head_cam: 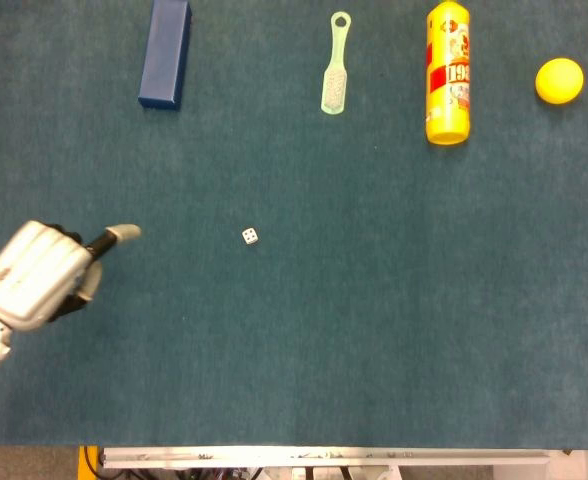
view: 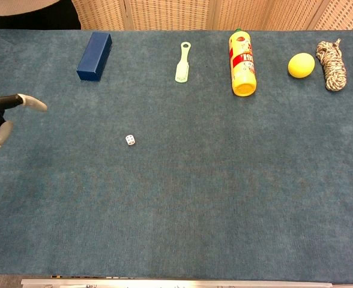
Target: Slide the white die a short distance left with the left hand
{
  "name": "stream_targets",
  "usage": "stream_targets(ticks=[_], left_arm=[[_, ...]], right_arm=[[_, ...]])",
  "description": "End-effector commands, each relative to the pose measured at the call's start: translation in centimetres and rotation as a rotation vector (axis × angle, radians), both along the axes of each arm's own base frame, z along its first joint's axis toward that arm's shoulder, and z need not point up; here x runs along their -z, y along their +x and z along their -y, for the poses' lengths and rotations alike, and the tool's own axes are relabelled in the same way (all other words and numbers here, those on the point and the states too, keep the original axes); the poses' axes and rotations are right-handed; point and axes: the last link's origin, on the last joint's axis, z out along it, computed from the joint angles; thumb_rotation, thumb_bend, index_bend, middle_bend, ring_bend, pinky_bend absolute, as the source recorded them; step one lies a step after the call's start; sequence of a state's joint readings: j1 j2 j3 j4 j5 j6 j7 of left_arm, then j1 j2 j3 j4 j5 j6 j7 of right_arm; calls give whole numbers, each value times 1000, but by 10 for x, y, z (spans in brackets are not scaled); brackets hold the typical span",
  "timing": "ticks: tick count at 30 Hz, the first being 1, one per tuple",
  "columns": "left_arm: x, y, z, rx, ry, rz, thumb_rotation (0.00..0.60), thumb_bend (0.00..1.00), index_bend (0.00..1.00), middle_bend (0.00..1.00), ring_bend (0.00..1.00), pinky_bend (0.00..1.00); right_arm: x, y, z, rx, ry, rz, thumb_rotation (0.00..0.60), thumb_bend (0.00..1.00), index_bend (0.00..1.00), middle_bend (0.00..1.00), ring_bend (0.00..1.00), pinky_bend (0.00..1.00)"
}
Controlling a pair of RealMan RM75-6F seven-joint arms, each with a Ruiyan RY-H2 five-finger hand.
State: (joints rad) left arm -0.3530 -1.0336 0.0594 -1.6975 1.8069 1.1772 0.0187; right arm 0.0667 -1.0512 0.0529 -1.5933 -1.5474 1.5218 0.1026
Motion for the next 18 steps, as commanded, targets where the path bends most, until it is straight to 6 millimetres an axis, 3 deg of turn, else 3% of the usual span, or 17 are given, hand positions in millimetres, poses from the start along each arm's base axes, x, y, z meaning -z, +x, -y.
stream_targets(ticks=[1,8,11,13,18], left_arm=[[9,17,-9,32,-69,-29,600,888,228,1000,833,769],[30,39,-24,125,-119,-132,600,941,215,1000,915,805],[38,47,-29,161,-126,-165,600,942,191,1000,963,865],[45,52,-34,190,-115,-192,600,945,177,1000,997,964],[60,61,-41,204,-121,-239,600,951,152,1000,1000,1000]], right_arm=[[-2,-1,0,2,0,4,600,891,623,558,360,400],[-6,-3,0,11,-11,15,600,891,623,558,360,454],[-7,-4,1,15,-16,19,600,891,623,558,360,454],[-8,-5,1,19,-18,21,600,890,623,558,360,454],[-11,-6,2,24,-27,31,600,890,623,558,360,454]])
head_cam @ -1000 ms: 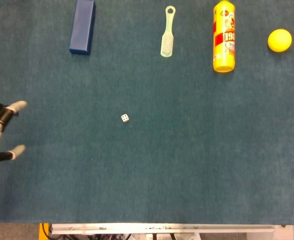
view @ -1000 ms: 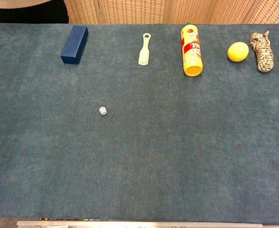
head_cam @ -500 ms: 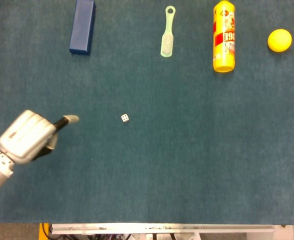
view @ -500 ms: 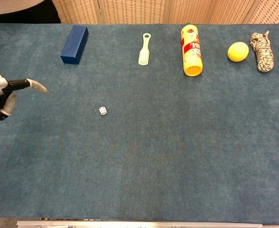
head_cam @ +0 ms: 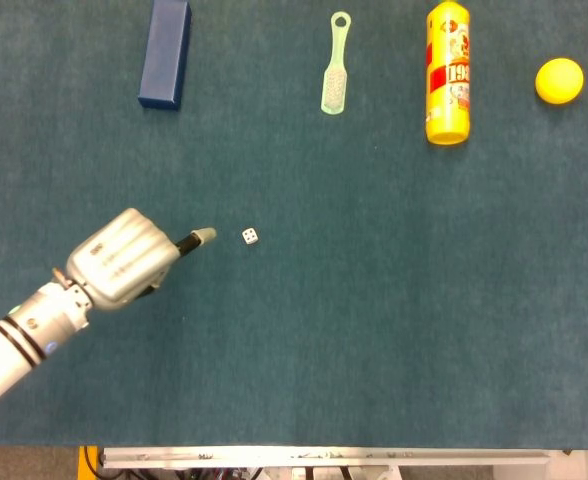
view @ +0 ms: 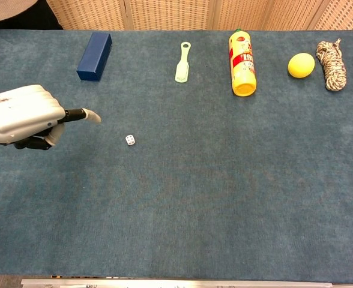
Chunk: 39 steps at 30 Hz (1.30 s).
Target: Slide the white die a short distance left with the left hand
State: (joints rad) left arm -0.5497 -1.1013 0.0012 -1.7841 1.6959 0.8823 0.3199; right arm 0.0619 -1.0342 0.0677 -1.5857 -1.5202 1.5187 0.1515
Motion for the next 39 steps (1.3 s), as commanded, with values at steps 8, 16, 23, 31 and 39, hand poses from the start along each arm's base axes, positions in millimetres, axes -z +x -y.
stream_targets(ticks=[8,16,23,31,39], left_arm=[[34,16,-13,17,-27,-61,600,952,132,1000,1000,1000],[49,19,-13,2,-55,-44,600,964,133,1000,1000,1000],[67,28,-13,35,-81,-44,600,982,156,1000,1000,1000],[82,32,-20,43,-79,-66,600,994,171,1000,1000,1000],[91,32,-28,14,-66,-79,600,1000,178,1000,1000,1000]], right_arm=[[-8,-4,0,12,-27,25,600,890,623,559,361,454],[-13,-7,0,25,-52,36,600,891,623,558,360,454],[-19,-11,2,49,-79,38,600,891,623,558,360,454],[-22,-12,2,57,-89,45,600,891,623,559,360,454],[-27,-16,4,77,-110,51,600,891,623,558,360,454]])
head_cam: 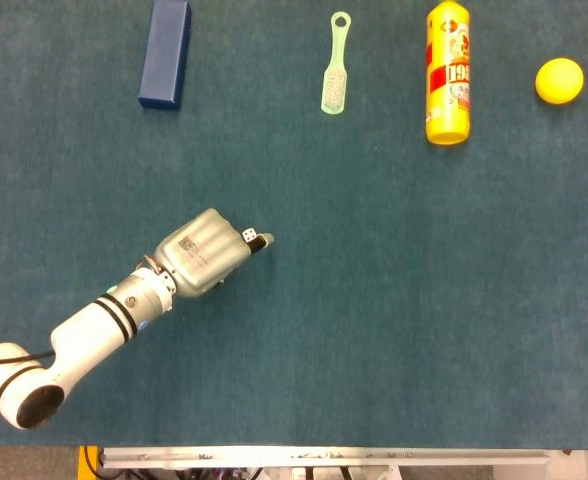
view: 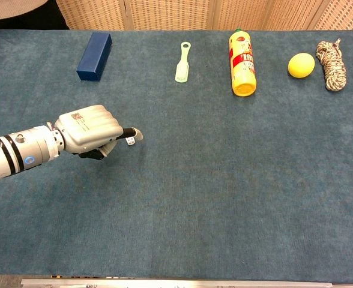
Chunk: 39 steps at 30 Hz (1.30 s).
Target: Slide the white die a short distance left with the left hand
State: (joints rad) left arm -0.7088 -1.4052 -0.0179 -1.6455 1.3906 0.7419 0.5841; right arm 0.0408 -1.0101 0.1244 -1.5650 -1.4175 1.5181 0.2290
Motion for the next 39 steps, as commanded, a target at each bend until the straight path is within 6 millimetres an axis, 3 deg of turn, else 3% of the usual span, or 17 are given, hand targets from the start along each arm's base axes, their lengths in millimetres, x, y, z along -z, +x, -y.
stream_targets(ticks=[1,23,39], left_arm=[[2,2,-3,-4,6,-3,600,1000,178,1000,1000,1000],[14,0,-10,-12,28,-97,600,1000,185,1000,1000,1000],[9,-4,-7,-17,46,-105,600,1000,193,1000,1000,1000]], right_arm=[[-2,-1,0,4,-9,5,600,891,623,558,360,454],[-4,-5,5,29,-10,2,600,891,623,558,360,454],[-3,-5,5,29,-7,1,600,891,623,558,360,454]])
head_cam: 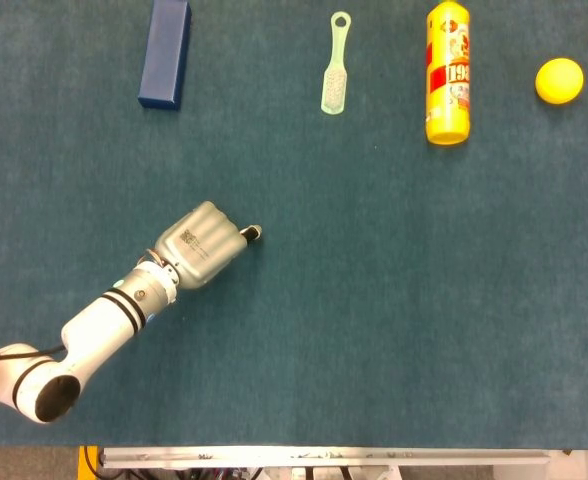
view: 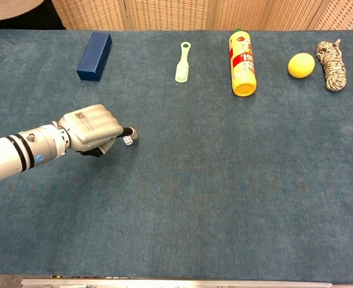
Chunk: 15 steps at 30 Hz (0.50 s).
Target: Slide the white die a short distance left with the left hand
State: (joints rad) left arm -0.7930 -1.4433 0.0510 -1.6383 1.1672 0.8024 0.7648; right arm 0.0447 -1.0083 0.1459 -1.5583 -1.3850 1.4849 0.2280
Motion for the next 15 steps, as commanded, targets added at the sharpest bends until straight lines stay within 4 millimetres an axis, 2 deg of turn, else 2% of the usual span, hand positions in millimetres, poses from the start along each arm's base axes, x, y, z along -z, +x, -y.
stream_targets(ticks=[1,15], left_arm=[[-1,-1,1,1,2,-1,600,1000,193,1000,1000,1000],[-9,-9,5,-10,14,-4,600,1000,203,1000,1000,1000]], right_arm=[[1,0,0,-1,2,-2,600,891,623,558,360,454],[1,1,1,0,2,-5,600,891,623,559,360,454]])
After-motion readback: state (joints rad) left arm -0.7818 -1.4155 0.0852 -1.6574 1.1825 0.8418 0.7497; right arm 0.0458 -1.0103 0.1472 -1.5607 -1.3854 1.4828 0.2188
